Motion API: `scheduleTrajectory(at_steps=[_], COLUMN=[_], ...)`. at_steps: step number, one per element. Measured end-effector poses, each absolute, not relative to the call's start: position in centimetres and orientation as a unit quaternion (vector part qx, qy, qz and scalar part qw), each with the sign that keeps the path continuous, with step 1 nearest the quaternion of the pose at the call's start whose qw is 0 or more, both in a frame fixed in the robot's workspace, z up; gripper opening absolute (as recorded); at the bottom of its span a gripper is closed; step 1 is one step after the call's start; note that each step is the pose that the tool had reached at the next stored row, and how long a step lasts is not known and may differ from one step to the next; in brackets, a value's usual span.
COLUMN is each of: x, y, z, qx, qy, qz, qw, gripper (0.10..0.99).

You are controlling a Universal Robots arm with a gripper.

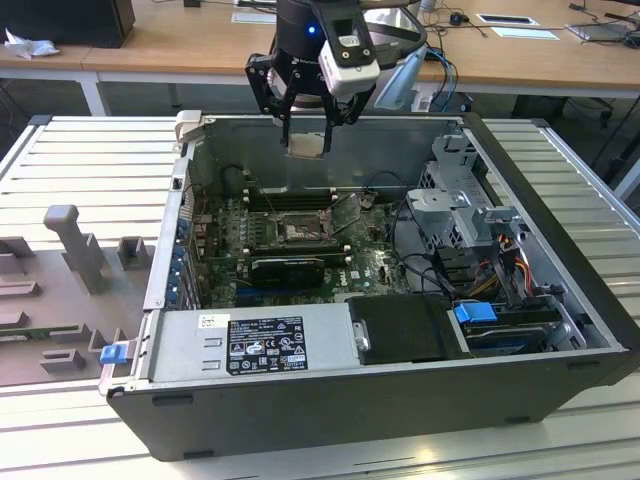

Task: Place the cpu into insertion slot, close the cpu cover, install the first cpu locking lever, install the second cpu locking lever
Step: 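Place the cpu into insertion slot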

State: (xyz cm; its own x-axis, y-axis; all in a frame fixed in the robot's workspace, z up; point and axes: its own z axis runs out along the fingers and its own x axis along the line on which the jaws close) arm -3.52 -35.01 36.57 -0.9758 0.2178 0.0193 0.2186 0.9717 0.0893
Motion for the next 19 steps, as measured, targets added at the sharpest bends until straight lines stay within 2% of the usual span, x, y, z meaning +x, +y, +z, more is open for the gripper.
scheduleTrajectory(at_steps=[19], x=[-3.51], y=[-35.01], z=[36.46], qx=[-0.145], qy=[-0.988], qz=[-0.046], qw=[0.003], gripper=[0.529])
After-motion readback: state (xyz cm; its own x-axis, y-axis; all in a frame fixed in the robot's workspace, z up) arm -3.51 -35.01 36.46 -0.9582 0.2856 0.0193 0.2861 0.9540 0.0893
